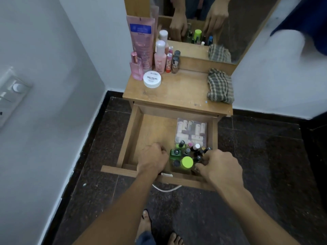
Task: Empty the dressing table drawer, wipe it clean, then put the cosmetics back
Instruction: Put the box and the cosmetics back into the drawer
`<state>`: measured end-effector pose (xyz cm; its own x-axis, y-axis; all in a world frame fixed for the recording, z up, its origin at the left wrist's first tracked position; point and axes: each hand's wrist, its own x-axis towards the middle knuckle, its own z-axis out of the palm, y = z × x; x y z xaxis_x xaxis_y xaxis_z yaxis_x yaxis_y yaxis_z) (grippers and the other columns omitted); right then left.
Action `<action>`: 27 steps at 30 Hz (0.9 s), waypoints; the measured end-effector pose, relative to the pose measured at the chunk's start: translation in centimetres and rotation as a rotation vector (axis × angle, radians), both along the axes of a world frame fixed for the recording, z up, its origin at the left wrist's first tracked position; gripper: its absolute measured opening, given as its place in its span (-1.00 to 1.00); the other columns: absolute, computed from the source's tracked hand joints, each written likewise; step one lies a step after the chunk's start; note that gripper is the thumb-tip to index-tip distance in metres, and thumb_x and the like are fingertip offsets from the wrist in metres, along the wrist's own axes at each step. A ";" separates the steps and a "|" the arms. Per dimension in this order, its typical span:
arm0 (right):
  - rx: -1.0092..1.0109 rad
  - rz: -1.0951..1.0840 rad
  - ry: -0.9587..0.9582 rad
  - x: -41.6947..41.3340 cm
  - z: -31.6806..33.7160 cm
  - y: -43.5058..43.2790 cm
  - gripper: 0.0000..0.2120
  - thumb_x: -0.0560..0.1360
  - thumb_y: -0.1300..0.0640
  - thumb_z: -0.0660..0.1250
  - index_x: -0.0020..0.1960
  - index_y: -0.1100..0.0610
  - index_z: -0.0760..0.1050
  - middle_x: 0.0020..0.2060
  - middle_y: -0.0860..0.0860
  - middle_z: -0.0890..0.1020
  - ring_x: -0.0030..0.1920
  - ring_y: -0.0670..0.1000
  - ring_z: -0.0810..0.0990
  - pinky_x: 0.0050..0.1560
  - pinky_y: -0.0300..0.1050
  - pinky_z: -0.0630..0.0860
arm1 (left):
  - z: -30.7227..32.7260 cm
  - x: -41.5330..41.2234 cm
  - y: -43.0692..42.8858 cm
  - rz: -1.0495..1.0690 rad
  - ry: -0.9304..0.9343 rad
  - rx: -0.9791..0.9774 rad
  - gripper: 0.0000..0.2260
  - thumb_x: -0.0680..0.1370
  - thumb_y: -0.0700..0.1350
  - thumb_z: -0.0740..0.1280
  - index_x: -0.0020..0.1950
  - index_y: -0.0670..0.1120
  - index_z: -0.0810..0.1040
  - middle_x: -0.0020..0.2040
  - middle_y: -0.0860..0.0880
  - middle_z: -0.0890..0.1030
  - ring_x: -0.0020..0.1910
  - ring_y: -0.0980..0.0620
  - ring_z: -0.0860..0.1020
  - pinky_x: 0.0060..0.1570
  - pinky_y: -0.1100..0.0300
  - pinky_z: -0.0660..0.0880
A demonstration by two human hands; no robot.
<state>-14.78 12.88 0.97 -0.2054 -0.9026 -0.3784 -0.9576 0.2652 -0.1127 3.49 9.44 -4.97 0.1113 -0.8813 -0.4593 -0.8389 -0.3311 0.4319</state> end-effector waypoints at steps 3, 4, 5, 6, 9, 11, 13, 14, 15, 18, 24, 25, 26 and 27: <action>-0.158 0.015 -0.087 1.4 2.5 -3.2 -0.73 0.47 -0.17 0.42 0.03 -0.02 0.67 -0.13 -0.02 0.71 -0.07 0.12 0.67 -0.08 -0.05 0.62 | 0.1 0.1 0.0 -0.008 -0.008 0.001 -0.75 0.58 -0.08 0.21 0.17 -0.03 0.62 0.07 -0.13 0.68 0.08 -0.16 0.60 0.05 0.06 0.48; -0.215 0.030 -0.140 2.5 3.3 -5.0 -0.75 0.47 -0.14 0.41 0.03 -0.02 0.68 -0.12 -0.03 0.72 -0.04 0.11 0.68 -0.04 -0.05 0.62 | 0.2 0.1 0.0 -0.004 0.003 0.008 -0.75 0.59 -0.08 0.21 0.17 -0.04 0.62 0.08 -0.14 0.68 0.08 -0.17 0.59 0.05 0.06 0.48; -0.272 0.054 -0.200 3.7 4.1 -6.9 -0.77 0.48 -0.11 0.40 0.03 -0.01 0.69 -0.10 -0.04 0.72 -0.02 0.09 0.68 -0.01 -0.04 0.62 | 0.3 0.2 0.0 0.000 0.015 0.016 -0.75 0.59 -0.08 0.21 0.17 -0.05 0.62 0.07 -0.14 0.67 0.09 -0.17 0.60 0.05 0.06 0.49; -0.322 0.078 -0.261 5.2 4.8 -9.0 -0.77 0.48 -0.09 0.39 0.05 -0.01 0.69 -0.09 -0.04 0.72 0.01 0.07 0.67 0.03 -0.03 0.61 | 0.3 0.2 0.0 0.002 0.023 0.021 -0.76 0.59 -0.08 0.22 0.17 -0.05 0.62 0.07 -0.15 0.68 0.10 -0.17 0.60 0.06 0.06 0.50; -0.436 0.111 -0.387 10.2 6.4 -15.2 -0.77 0.48 -0.04 0.38 0.09 -0.02 0.66 -0.08 -0.04 0.72 0.02 0.05 0.65 0.02 -0.04 0.59 | 0.5 0.4 -0.1 -0.008 0.025 0.021 -0.79 0.58 -0.06 0.24 0.11 -0.06 0.63 0.06 -0.14 0.69 0.11 -0.17 0.61 0.04 0.06 0.51; -0.497 0.152 -0.411 13.2 7.0 -18.4 -0.80 0.49 -0.04 0.37 0.07 -0.03 0.63 -0.10 -0.06 0.68 -0.01 0.06 0.62 -0.11 -0.09 0.52 | 0.5 0.5 -0.2 -0.013 0.051 0.029 -0.84 0.58 -0.06 0.26 0.03 -0.06 0.61 0.03 -0.12 0.69 0.08 -0.15 0.62 -0.01 0.08 0.48; -0.530 0.195 -0.419 15.6 7.4 -20.7 -0.82 0.53 -0.05 0.40 0.08 0.00 0.60 -0.10 -0.08 0.61 -0.06 0.02 0.57 -0.15 -0.12 0.43 | 0.4 0.7 -0.3 -0.015 0.078 0.036 -0.87 0.58 -0.06 0.26 -0.04 -0.05 0.58 -0.01 -0.10 0.69 0.04 -0.13 0.63 0.01 0.08 0.49; -0.540 0.210 -0.409 16.5 7.5 -21.7 -0.79 0.54 -0.05 0.41 0.12 0.02 0.59 -0.10 -0.07 0.58 -0.07 0.01 0.54 -0.15 -0.11 0.42 | 0.4 0.9 -0.3 -0.010 0.092 0.040 -0.88 0.58 -0.06 0.26 -0.07 -0.04 0.57 -0.03 -0.10 0.68 0.03 -0.12 0.63 0.03 0.07 0.50; -0.548 0.222 -0.388 17.2 7.4 -22.5 -0.77 0.54 -0.04 0.42 0.14 0.03 0.58 -0.09 -0.06 0.55 -0.08 0.00 0.52 -0.14 -0.10 0.42 | 0.3 1.0 -0.4 -0.001 0.111 0.039 -0.88 0.57 -0.07 0.25 -0.09 -0.04 0.55 -0.05 -0.09 0.68 0.00 -0.11 0.62 0.02 0.06 0.50; -0.547 0.271 -0.301 18.5 6.8 -24.5 -0.78 0.53 0.00 0.44 0.13 0.06 0.60 -0.12 -0.05 0.55 -0.09 0.00 0.53 -0.16 -0.12 0.38 | 0.1 1.3 -0.5 0.045 0.176 0.045 -0.88 0.58 -0.10 0.23 -0.16 0.00 0.47 -0.18 -0.02 0.57 -0.14 -0.05 0.51 -0.10 0.09 0.43; -0.517 0.294 -0.252 18.8 6.0 -26.0 -0.84 0.54 0.05 0.44 0.10 0.07 0.63 -0.15 -0.03 0.58 -0.11 0.01 0.54 -0.16 -0.13 0.40 | -1.0 1.3 -0.5 0.105 0.290 0.139 -0.89 0.53 -0.11 0.22 -0.21 -0.05 0.44 -0.18 -0.05 0.57 -0.03 -0.16 0.60 -0.06 0.01 0.50; -0.513 0.299 -0.264 18.9 5.9 -26.1 -0.85 0.54 0.06 0.45 0.09 0.07 0.64 -0.15 -0.04 0.59 -0.12 0.00 0.55 -0.15 -0.15 0.41 | -1.3 1.3 -0.6 0.113 0.297 0.150 -0.89 0.53 -0.10 0.22 -0.15 -0.07 0.51 -0.15 -0.06 0.60 -0.01 -0.17 0.60 -0.03 0.01 0.51; -0.505 0.302 -0.274 18.9 5.9 -26.2 -0.87 0.52 0.09 0.47 0.05 0.08 0.64 -0.15 -0.04 0.61 -0.12 -0.01 0.58 -0.16 -0.17 0.43 | -1.5 1.3 -0.7 0.128 0.298 0.156 -0.84 0.53 -0.09 0.22 -0.03 -0.09 0.58 -0.09 -0.07 0.64 0.02 -0.17 0.60 0.01 0.00 0.54; -0.500 0.309 -0.275 18.8 5.9 -26.2 -0.89 0.50 0.11 0.50 0.01 0.09 0.65 -0.17 -0.04 0.63 -0.12 -0.02 0.61 -0.19 -0.19 0.44 | -1.7 1.4 -0.8 0.147 0.305 0.155 -0.77 0.52 -0.08 0.22 0.07 -0.08 0.61 -0.04 -0.09 0.67 0.04 -0.17 0.61 0.04 0.00 0.56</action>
